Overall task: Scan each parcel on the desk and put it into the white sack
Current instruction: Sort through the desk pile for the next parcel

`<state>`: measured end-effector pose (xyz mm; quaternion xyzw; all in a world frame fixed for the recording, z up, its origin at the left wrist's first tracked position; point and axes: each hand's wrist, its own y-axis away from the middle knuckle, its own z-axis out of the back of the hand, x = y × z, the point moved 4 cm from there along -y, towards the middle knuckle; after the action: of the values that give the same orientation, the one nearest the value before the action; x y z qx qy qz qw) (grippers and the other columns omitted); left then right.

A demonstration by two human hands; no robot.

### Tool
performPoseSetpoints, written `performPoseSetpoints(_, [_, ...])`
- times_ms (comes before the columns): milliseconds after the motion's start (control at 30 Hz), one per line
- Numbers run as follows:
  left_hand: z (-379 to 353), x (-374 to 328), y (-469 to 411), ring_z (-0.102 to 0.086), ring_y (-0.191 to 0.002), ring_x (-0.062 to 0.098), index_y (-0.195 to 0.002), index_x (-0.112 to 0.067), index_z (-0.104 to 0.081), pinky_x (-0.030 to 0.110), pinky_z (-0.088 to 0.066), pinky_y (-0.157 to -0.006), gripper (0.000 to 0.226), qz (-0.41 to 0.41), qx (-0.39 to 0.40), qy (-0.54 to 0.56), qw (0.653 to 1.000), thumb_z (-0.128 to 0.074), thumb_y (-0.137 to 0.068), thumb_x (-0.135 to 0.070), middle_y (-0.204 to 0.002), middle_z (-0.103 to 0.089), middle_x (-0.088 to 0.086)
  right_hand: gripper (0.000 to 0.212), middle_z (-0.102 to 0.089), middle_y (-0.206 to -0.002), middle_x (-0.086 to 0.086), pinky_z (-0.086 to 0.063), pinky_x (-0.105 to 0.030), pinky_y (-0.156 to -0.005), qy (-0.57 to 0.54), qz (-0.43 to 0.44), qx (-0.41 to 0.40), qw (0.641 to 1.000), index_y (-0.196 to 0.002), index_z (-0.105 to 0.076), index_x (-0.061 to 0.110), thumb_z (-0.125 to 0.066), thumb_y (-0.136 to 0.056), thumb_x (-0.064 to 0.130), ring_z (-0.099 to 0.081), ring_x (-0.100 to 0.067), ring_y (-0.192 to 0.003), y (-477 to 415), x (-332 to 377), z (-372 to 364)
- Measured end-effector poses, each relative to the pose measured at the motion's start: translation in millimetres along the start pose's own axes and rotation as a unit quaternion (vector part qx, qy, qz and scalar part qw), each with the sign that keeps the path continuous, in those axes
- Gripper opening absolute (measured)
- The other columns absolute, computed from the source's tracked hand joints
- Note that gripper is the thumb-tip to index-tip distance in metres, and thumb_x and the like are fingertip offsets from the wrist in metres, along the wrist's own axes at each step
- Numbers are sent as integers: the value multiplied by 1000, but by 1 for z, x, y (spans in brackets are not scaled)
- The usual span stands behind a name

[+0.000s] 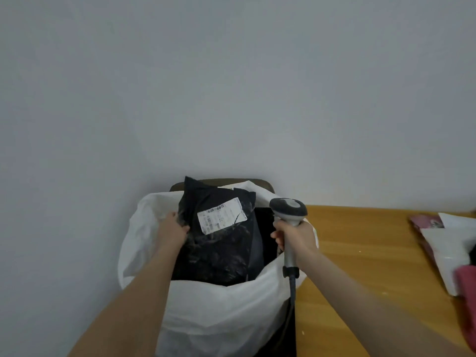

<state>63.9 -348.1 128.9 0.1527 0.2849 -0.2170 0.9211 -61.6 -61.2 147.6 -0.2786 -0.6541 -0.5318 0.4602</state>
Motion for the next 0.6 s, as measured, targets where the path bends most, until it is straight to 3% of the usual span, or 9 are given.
performPoseSetpoints(67, [-3, 2, -5, -40, -125, 41, -141, -13, -34, 47, -36, -104, 58, -13, -25, -99, 995, -57, -88, -18, -138, -40, 23, 16, -65, -59, -9, -46, -25, -50, 11, -3, 12, 1000, -71, -65, 3, -64, -86, 8, -53, -15, -48, -4, -5, -15])
performPoseSetpoints(133, [-10, -26, 2, -35, -130, 36, -145, -18, -30, 45, -33, -107, 63, -123, -55, -185, 973, -54, -88, -17, -142, -35, 18, 17, -65, -61, -11, -47, -25, -51, 20, -4, 21, 1000, -69, -64, 2, -64, -86, 7, -53, -15, -48, -8, -7, -32])
performPoseSetpoints(200, [-34, -56, 19, -27, -137, 30, -147, -27, -27, 46, -29, -109, 68, -235, -4, -234, 943, -58, -87, -32, -148, -31, 10, 16, -66, -62, -11, -50, -27, -53, 28, -7, 22, 999, -69, -65, 2, -65, -84, 8, -55, -16, -49, -14, -9, -49])
performPoseSetpoints(233, [-52, -60, 27, -19, -141, 31, -147, -33, -24, 51, -25, -110, 73, -251, 51, -253, 933, -60, -84, -44, -154, -23, 8, 14, -67, -63, -11, -54, -31, -56, 31, -12, 21, 999, -70, -65, 3, -67, -83, 9, -58, -18, -52, -17, -10, -56])
performPoseSetpoints(333, [-81, -31, 26, 6, -145, 38, -148, -44, -12, 67, -7, -109, 91, -167, 187, -303, 919, -66, -77, -58, -160, 7, 5, 13, -69, -74, -12, -59, -48, -78, 43, -19, 18, 999, -77, -65, 8, -73, -75, 18, -67, -29, -72, -32, -18, -72])
performPoseSetpoints(467, [-73, 17, -8, 7, -145, 38, -148, -47, -10, 71, -11, -107, 88, -67, 177, -280, 941, -67, -81, -52, -159, 12, 5, 22, -68, -95, -14, -53, -52, -89, 68, -24, 9, 997, -86, -61, 14, -77, -76, 24, -64, -34, -94, -46, -30, -79])
performPoseSetpoints(533, [-77, 24, -20, 6, -145, 37, -148, -47, -10, 70, -18, -107, 89, -40, 193, -252, 947, -68, -81, -49, -159, 11, 5, 22, -67, -97, -13, -53, -50, -89, 59, -33, 5, 998, -93, -61, 13, -76, -79, 19, -63, -31, -95, -49, -36, -79])
performPoseSetpoints(600, [-86, 25, -22, 6, -145, 37, -148, -46, -10, 68, -21, -107, 88, -31, 207, -239, 948, -68, -82, -47, -160, 11, 6, 19, -68, -90, -13, -57, -43, -78, 23, -55, 19, 998, -98, -65, 5, -73, -83, 13, -64, -25, -82, -49, -41, -78])
